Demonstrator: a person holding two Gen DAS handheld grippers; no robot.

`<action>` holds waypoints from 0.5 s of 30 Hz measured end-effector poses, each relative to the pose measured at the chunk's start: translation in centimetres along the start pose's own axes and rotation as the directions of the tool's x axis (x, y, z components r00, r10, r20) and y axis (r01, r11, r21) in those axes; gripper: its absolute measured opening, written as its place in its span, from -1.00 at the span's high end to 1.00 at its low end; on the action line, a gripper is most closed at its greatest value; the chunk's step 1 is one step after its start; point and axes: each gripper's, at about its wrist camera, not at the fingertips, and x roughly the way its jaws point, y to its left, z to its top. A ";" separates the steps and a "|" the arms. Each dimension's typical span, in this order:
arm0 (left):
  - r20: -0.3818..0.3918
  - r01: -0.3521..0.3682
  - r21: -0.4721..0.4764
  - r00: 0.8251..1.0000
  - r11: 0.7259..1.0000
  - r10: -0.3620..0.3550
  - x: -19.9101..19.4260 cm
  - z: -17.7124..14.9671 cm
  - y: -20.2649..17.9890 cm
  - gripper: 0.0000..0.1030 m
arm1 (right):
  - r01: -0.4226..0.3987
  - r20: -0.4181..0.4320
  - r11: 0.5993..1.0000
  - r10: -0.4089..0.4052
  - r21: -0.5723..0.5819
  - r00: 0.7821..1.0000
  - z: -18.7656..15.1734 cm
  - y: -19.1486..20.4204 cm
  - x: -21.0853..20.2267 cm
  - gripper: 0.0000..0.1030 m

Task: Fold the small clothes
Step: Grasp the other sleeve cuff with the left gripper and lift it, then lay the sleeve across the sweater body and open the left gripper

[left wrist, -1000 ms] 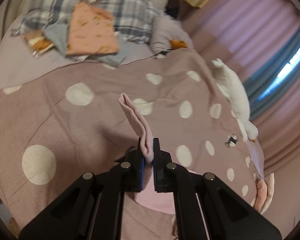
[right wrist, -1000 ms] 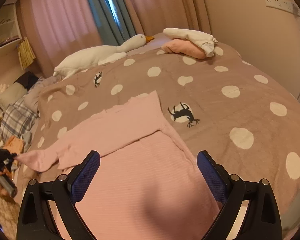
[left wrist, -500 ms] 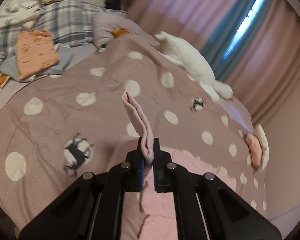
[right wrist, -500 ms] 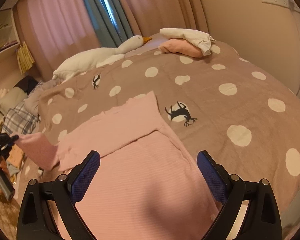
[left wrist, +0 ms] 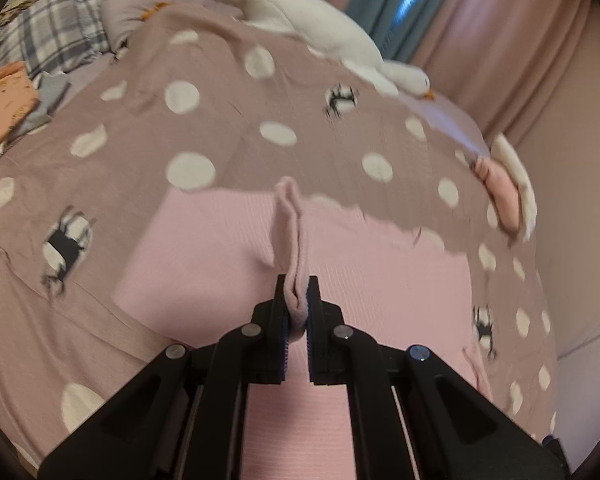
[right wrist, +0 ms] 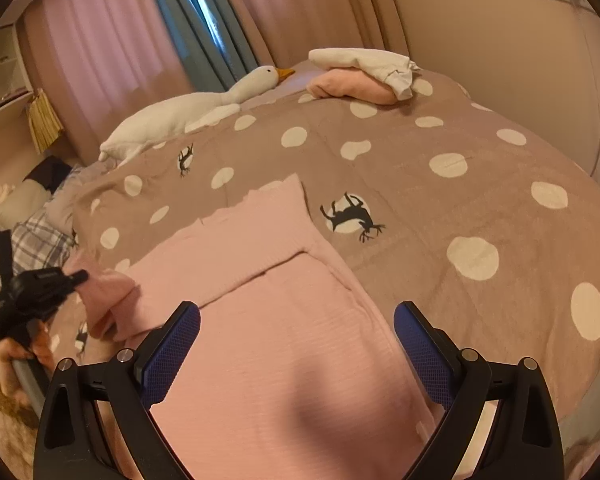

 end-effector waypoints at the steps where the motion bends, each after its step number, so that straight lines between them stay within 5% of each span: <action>1: -0.020 -0.002 0.010 1.000 1.000 0.002 0.7 -0.4 -0.3 0.89 | 0.001 -0.001 1.000 -0.001 0.001 1.000 0.0 -0.1 0.0 -0.88; 15: -0.228 -0.016 0.026 0.973 1.000 0.022 6.5 -4.5 -1.4 0.86 | -0.001 -0.033 1.000 0.002 0.016 0.999 -0.6 -0.7 0.5 -0.88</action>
